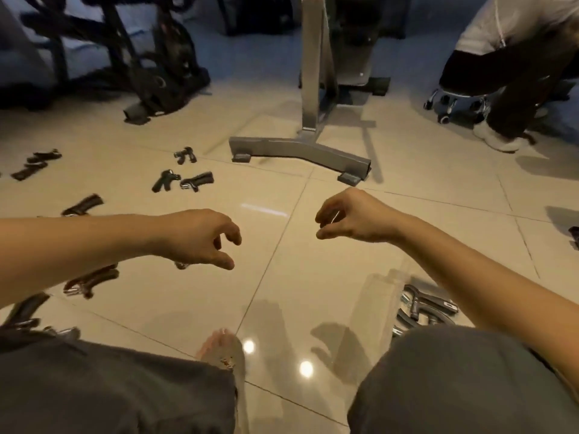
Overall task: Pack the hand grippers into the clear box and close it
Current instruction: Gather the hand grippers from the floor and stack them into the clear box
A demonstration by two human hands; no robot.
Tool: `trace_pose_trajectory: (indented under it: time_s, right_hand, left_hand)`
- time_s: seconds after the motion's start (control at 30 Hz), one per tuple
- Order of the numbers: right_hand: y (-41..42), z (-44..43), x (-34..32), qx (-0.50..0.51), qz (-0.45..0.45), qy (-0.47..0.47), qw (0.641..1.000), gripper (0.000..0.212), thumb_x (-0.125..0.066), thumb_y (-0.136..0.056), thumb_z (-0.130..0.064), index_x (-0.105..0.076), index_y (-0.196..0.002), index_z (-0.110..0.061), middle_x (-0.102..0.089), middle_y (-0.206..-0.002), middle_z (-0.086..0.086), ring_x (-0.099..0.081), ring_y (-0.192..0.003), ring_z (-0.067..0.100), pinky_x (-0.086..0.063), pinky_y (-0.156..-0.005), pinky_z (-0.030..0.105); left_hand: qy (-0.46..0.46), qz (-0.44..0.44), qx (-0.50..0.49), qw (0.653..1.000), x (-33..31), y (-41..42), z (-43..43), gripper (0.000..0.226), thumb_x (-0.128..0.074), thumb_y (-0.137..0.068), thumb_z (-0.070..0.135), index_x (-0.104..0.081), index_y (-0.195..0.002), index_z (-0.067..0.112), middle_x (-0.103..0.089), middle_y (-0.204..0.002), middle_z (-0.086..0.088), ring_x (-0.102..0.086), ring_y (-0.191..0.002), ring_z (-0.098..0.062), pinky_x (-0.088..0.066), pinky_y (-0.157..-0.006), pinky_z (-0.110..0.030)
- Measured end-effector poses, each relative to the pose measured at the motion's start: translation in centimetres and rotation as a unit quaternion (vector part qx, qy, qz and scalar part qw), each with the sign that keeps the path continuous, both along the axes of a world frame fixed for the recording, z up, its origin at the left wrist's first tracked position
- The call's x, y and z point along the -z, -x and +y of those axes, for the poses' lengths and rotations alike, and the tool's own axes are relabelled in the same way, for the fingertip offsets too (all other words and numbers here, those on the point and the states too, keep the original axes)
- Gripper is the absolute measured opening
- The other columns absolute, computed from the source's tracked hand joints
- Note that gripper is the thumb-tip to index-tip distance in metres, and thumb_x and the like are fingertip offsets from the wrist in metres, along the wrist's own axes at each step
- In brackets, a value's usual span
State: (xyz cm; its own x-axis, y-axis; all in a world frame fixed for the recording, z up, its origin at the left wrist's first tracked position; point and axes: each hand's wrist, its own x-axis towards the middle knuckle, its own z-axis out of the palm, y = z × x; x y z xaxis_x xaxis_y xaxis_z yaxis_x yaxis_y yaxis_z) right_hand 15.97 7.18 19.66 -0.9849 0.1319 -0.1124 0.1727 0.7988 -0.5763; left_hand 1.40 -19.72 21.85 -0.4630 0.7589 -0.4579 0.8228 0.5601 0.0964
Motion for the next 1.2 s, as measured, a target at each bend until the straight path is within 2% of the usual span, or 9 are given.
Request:
trace_pose_trajectory:
  time_s: [0.1, 0.23, 0.33, 0.47, 0.63, 0.77, 0.9, 1.0, 1.2]
  right_hand:
    - [4.2, -4.2, -3.3, -0.065, 0.007, -0.003, 0.998, 0.029, -0.084, -0.08, -0.032, -0.076, -0.103, -0.016, -0.075, -0.095, -0.006, -0.071, -0.087, 0.007, -0.057, -0.08, 0.028]
    - [9.5, -9.8, -4.2, -0.106, -0.001, -0.006, 0.994, 0.031, -0.082, -0.083, -0.032, -0.074, -0.107, -0.015, -0.073, -0.099, -0.003, -0.068, -0.088, 0.007, -0.05, -0.075, 0.019]
    - [14.8, -13.9, -1.5, -0.135, -0.024, -0.028, 0.99, 0.034, -0.08, -0.084, -0.031, -0.074, -0.11, -0.011, -0.073, -0.104, 0.001, -0.067, -0.091, 0.012, -0.052, -0.079, 0.023]
    - [21.8, -19.1, 4.7, -0.171, -0.075, -0.093, 0.978, 0.038, -0.081, -0.083, -0.031, -0.071, -0.116, -0.016, -0.073, -0.108, 0.0, -0.067, -0.092, 0.017, -0.056, -0.083, 0.034]
    - [29.1, -23.7, 11.6, -0.186, -0.072, -0.156, 0.968, 0.033, -0.074, -0.086, -0.029, -0.07, -0.119, -0.023, -0.069, -0.114, 0.0, -0.064, -0.098, 0.022, -0.055, -0.084, 0.038]
    - [33.9, -25.2, 17.2, -0.196, -0.074, -0.176, 0.962, 0.031, -0.066, -0.088, -0.021, -0.068, -0.118, -0.028, -0.065, -0.115, 0.0, -0.063, -0.103, 0.026, -0.051, -0.079, 0.035]
    - [38.9, -25.2, 21.8, -0.203, -0.101, -0.206, 0.952, 0.048, -0.062, -0.087, -0.015, -0.058, -0.134, -0.028, -0.057, -0.126, 0.002, -0.058, -0.112, 0.027, -0.051, -0.081, 0.037]
    - [41.6, -24.4, 24.4, -0.236, -0.128, -0.27, 0.925, 0.067, -0.061, -0.087, -0.015, -0.04, -0.15, -0.026, -0.045, -0.146, 0.003, -0.048, -0.126, 0.029, -0.05, -0.091, 0.042]
    - [46.0, -23.0, 26.9, -0.342, -0.155, -0.358, 0.855, 0.082, -0.055, -0.087, -0.014, -0.017, -0.159, -0.026, -0.017, -0.166, 0.0, -0.021, -0.15, 0.027, -0.031, -0.115, 0.04]
  left_hand:
    - [-0.011, 0.03, -0.066, 0.997, -3.1, 1.9, -6.4, 0.048, -0.071, -0.085, 0.054, -0.062, -0.126, 0.03, -0.061, -0.113, 0.018, -0.062, -0.098, -0.001, -0.054, -0.084, -0.027]
    - [-0.035, 0.028, -0.15, 0.988, -3.5, 4.4, -12.7, 0.047, -0.071, -0.087, 0.051, -0.062, -0.127, 0.029, -0.062, -0.114, 0.016, -0.062, -0.098, -0.002, -0.054, -0.086, -0.026]
    - [-0.049, 0.029, -0.21, 0.976, -0.4, 7.4, -17.2, 0.047, -0.071, -0.087, 0.052, -0.062, -0.127, 0.028, -0.06, -0.11, 0.016, -0.062, -0.098, -0.006, -0.054, -0.087, -0.029]
    - [-0.06, 0.031, -0.29, 0.955, 5.4, 11.8, -24.9, 0.044, -0.072, -0.086, 0.052, -0.065, -0.122, 0.028, -0.061, -0.101, 0.015, -0.061, -0.092, -0.008, -0.052, -0.077, -0.026]
    - [-0.07, 0.01, -0.381, 0.922, 13.4, 17.2, -32.4, 0.048, -0.073, -0.084, 0.052, -0.063, -0.124, 0.029, -0.065, -0.115, 0.007, -0.063, -0.097, -0.013, -0.057, -0.084, -0.039]
    - [-0.091, 0.01, -0.394, 0.914, 19.5, 21.8, -33.4, 0.059, -0.073, -0.084, 0.05, -0.056, -0.136, 0.027, -0.063, -0.118, 0.005, -0.062, -0.101, -0.015, -0.055, -0.085, -0.036]
    - [-0.075, 0.004, -0.368, 0.927, 25.1, 27.0, -33.4, 0.065, -0.07, -0.085, 0.053, -0.05, -0.142, 0.027, -0.059, -0.128, 0.003, -0.058, -0.109, -0.018, -0.053, -0.089, -0.038]
    - [-0.079, -0.005, -0.351, 0.933, 27.7, 30.2, -33.6, 0.062, -0.071, -0.083, 0.051, -0.055, -0.137, 0.026, -0.057, -0.113, 0.003, -0.054, -0.101, -0.018, -0.052, -0.083, -0.04]
    - [-0.07, -0.005, -0.362, 0.93, 31.9, 35.8, -33.5, 0.096, -0.081, -0.07, 0.059, -0.042, -0.149, 0.02, -0.056, -0.133, -0.003, -0.051, -0.118, -0.029, -0.045, -0.094, -0.04]
